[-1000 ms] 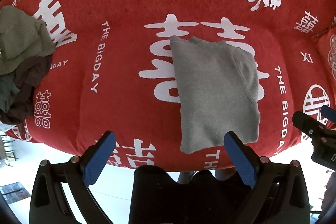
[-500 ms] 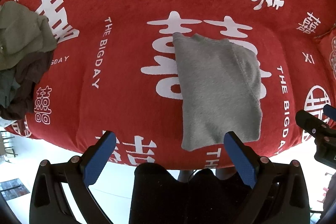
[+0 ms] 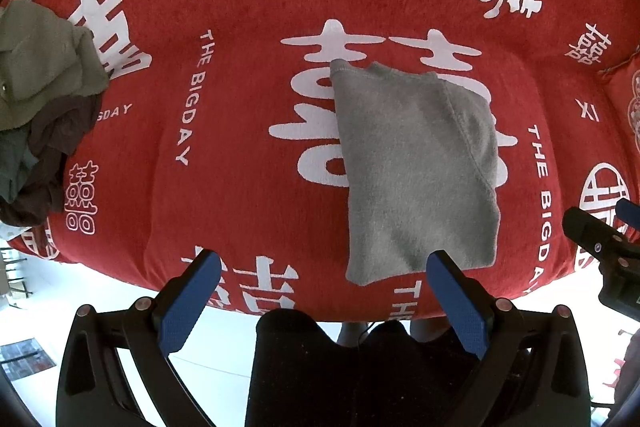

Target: Fold small clothes

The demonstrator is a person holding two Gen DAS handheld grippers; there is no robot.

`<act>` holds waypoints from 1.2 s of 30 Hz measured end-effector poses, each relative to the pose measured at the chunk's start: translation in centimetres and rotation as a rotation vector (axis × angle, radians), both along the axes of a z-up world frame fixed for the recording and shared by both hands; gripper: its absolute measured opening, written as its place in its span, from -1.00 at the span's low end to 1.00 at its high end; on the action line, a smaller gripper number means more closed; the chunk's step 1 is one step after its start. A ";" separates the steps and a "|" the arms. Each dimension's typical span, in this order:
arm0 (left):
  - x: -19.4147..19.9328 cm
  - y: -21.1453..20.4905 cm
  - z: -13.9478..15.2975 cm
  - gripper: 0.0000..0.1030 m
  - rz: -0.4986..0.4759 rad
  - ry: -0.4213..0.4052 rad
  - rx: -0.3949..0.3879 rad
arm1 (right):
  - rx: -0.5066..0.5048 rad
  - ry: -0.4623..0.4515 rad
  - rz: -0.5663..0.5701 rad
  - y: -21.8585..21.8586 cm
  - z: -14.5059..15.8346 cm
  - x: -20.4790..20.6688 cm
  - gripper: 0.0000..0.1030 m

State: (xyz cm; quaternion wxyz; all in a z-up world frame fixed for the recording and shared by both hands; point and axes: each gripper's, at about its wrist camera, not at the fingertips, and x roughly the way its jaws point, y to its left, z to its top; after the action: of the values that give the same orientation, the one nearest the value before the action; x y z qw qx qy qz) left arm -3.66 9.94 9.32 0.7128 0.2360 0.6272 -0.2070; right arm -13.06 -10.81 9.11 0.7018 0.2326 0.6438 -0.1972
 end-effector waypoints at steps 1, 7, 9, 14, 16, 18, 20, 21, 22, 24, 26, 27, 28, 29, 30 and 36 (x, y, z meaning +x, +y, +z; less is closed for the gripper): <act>0.0 0.0 0.0 1.00 0.001 -0.002 0.000 | 0.000 0.001 0.000 0.0 0.0 0.0 0.99; 0.0 0.0 0.0 1.00 0.001 -0.001 0.000 | 0.001 0.000 -0.002 0.1 0.0 0.0 0.99; 0.0 -0.1 0.0 1.00 0.000 0.000 -0.002 | 0.001 0.000 -0.002 0.1 0.0 0.1 0.99; 0.0 -0.2 0.0 1.00 -0.004 -0.001 -0.002 | 0.001 0.000 -0.001 0.1 0.0 0.2 0.99; 0.0 -0.2 0.0 1.00 0.000 0.000 -0.002 | 0.000 0.000 0.000 0.1 0.0 0.2 0.99; 0.0 -0.2 0.0 1.00 0.001 -0.001 -0.003 | 0.001 0.001 -0.002 0.1 0.0 0.2 0.99; -0.1 -0.1 0.0 1.00 0.003 -0.002 -0.003 | 0.001 0.003 -0.003 0.4 0.0 0.3 0.99; 0.1 -0.2 0.0 1.00 0.000 -0.002 -0.003 | 0.001 0.003 -0.003 0.4 0.0 0.2 0.99; 0.2 -0.2 0.0 1.00 0.000 -0.003 -0.003 | 0.001 0.004 -0.004 0.6 0.0 0.3 0.99; 0.3 -0.2 0.0 1.00 0.000 -0.008 -0.002 | 0.002 0.005 -0.005 0.8 -0.1 0.4 0.99; 0.4 -0.2 0.0 1.00 0.000 -0.009 -0.002 | 0.004 0.007 -0.004 0.9 -0.1 0.5 0.99; 0.5 0.0 0.0 1.00 -0.002 -0.009 -0.002 | 0.005 0.008 -0.004 0.9 -0.2 0.5 0.99; 0.6 0.0 -0.1 1.00 -0.001 -0.009 0.000 | 0.006 0.009 -0.003 0.9 -0.2 0.6 0.99; 0.7 0.0 -0.1 1.00 -0.001 -0.009 0.001 | 0.006 0.010 -0.001 1.0 -0.3 0.6 0.99; 0.7 0.2 -0.2 1.00 -0.001 -0.008 0.001 | 0.005 0.010 0.002 1.0 -0.3 0.7 0.99; 0.7 0.2 -0.2 1.00 -0.002 -0.009 0.002 | 0.008 0.014 0.005 1.2 -0.4 0.9 0.99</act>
State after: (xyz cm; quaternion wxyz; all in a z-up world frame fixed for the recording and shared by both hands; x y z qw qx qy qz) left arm -2.95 10.11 9.08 0.7151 0.2383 0.6241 -0.2059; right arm -12.21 -9.63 8.67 0.6968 0.2324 0.6501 -0.1948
